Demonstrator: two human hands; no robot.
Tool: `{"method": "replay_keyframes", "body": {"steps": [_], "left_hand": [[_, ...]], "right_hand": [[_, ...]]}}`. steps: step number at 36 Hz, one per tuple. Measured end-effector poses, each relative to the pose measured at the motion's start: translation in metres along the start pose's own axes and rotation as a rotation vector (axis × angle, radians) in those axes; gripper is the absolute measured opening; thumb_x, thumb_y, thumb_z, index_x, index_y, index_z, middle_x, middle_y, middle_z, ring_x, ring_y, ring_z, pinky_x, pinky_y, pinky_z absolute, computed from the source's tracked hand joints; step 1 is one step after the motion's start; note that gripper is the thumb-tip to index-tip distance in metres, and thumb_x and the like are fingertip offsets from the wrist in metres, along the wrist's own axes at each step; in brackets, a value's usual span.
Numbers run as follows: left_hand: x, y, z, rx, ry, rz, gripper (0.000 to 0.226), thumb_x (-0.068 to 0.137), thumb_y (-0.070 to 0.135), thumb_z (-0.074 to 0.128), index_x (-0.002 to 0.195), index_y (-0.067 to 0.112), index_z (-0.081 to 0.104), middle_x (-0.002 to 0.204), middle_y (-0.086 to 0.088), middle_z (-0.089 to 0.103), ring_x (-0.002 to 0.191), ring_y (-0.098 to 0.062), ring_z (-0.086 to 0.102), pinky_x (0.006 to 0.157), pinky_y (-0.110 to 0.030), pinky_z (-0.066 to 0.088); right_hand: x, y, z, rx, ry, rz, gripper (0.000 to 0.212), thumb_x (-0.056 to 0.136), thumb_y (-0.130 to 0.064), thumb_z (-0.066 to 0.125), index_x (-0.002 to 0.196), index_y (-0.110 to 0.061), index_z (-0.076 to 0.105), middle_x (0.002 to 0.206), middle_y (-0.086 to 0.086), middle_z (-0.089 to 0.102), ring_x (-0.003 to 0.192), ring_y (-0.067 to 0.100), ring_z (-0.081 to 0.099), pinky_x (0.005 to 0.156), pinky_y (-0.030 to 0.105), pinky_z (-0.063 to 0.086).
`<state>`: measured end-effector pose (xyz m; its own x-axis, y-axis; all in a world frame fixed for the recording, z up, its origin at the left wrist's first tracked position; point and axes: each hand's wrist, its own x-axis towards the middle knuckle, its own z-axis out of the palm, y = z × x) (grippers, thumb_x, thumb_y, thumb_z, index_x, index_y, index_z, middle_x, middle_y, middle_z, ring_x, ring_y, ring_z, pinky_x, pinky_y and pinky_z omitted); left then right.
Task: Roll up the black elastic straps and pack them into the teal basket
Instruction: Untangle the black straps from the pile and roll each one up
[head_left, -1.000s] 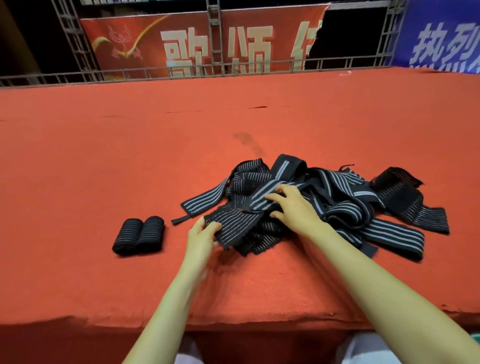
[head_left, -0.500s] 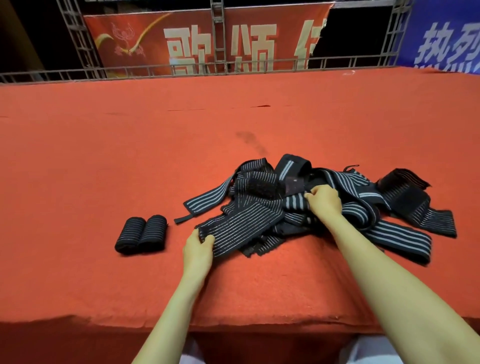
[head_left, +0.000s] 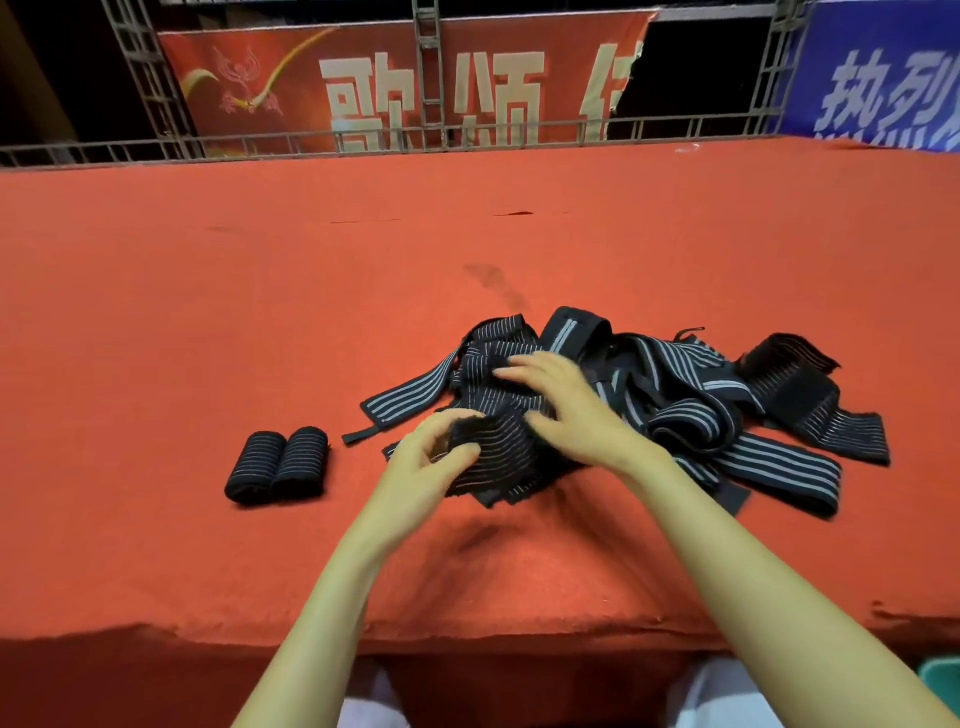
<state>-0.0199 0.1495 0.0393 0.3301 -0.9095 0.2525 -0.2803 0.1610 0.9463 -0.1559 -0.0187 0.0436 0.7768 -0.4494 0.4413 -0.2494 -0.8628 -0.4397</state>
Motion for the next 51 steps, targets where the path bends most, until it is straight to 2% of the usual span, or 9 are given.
{"method": "replay_keyframes", "body": {"steps": [4,8,13,22,28,34,40,45,51], "left_hand": [[0.002,0.021,-0.008,0.048,-0.035,0.071,0.028,0.091,-0.001,0.055,0.106,0.02,0.064,0.092,0.014,0.066,0.078,0.006,0.058,0.071,-0.01,0.045],[0.006,0.031,-0.024,0.074,0.151,0.107,0.031,0.089,-0.004,0.054,0.098,0.023,0.065,0.089,0.014,0.068,0.086,0.0,0.06,0.081,-0.017,0.046],[0.007,0.016,-0.041,-0.017,0.389,-0.013,0.024,0.086,0.001,0.063,0.102,0.02,0.062,0.095,0.002,0.068,0.089,-0.015,0.063,0.082,-0.035,0.05],[0.002,-0.03,-0.042,0.088,0.552,-0.195,0.029,0.078,0.005,0.073,0.096,0.025,0.059,0.092,0.001,0.064,0.091,-0.021,0.061,0.092,-0.048,0.049],[0.0,-0.044,-0.042,0.093,0.614,-0.256,0.026,0.081,0.009,0.071,0.101,0.016,0.057,0.092,0.0,0.061,0.09,-0.022,0.059,0.092,-0.048,0.049],[0.0,-0.044,-0.04,0.038,0.647,-0.248,0.027,0.083,0.012,0.07,0.105,0.016,0.054,0.1,-0.006,0.062,0.097,-0.027,0.061,0.092,-0.046,0.049],[0.003,-0.035,-0.027,0.016,0.589,-0.213,0.029,0.085,0.008,0.068,0.109,0.014,0.052,0.106,-0.009,0.061,0.094,-0.021,0.058,0.087,-0.034,0.047],[0.013,-0.022,0.007,0.131,0.269,-0.093,0.043,0.077,0.014,0.076,0.114,0.016,0.055,0.106,0.004,0.061,0.096,-0.009,0.055,0.078,-0.007,0.04],[0.034,-0.011,0.054,0.55,-0.025,0.002,0.067,0.074,0.031,0.079,0.133,0.016,0.049,0.124,0.001,0.052,0.116,-0.01,0.045,0.088,-0.011,0.026]], "right_hand": [[0.002,-0.026,-0.006,0.162,-0.363,0.024,0.059,0.083,0.0,0.053,0.136,-0.025,0.049,0.15,-0.011,0.035,0.141,0.005,0.015,0.116,0.022,0.012],[0.006,-0.022,-0.008,0.086,-0.159,0.073,0.026,0.089,-0.02,0.064,0.114,-0.014,0.062,0.123,-0.003,0.059,0.117,0.011,0.05,0.104,0.033,0.037],[-0.002,-0.027,-0.014,0.186,-0.066,0.109,0.012,0.09,-0.033,0.063,0.09,-0.024,0.055,0.084,-0.016,0.059,0.073,-0.01,0.052,0.066,0.012,0.037],[-0.019,0.005,-0.008,-0.406,-0.424,0.202,0.019,0.084,-0.024,0.067,0.101,-0.017,0.062,0.102,0.002,0.056,0.106,0.024,0.052,0.081,0.037,0.044],[-0.024,0.016,-0.005,-0.466,-0.129,0.209,0.03,0.096,-0.031,0.051,0.121,-0.014,0.05,0.121,0.005,0.05,0.115,0.028,0.047,0.088,0.04,0.043],[-0.018,0.009,-0.015,-0.183,0.241,0.081,0.017,0.088,-0.023,0.066,0.09,-0.008,0.058,0.082,-0.001,0.05,0.089,0.024,0.046,0.074,0.031,0.031],[-0.015,0.011,-0.014,-0.013,0.218,0.193,0.015,0.091,-0.026,0.061,0.085,-0.019,0.049,0.085,-0.001,0.052,0.086,0.019,0.048,0.072,0.031,0.033],[-0.016,0.007,-0.012,0.059,0.008,0.184,0.011,0.084,-0.021,0.071,0.083,-0.013,0.064,0.086,0.001,0.063,0.083,0.015,0.056,0.076,0.029,0.04],[-0.026,0.014,-0.014,0.239,-0.046,0.28,0.017,0.092,-0.013,0.059,0.102,-0.026,0.063,0.099,-0.01,0.069,0.091,0.004,0.065,0.09,0.03,0.05]]}}
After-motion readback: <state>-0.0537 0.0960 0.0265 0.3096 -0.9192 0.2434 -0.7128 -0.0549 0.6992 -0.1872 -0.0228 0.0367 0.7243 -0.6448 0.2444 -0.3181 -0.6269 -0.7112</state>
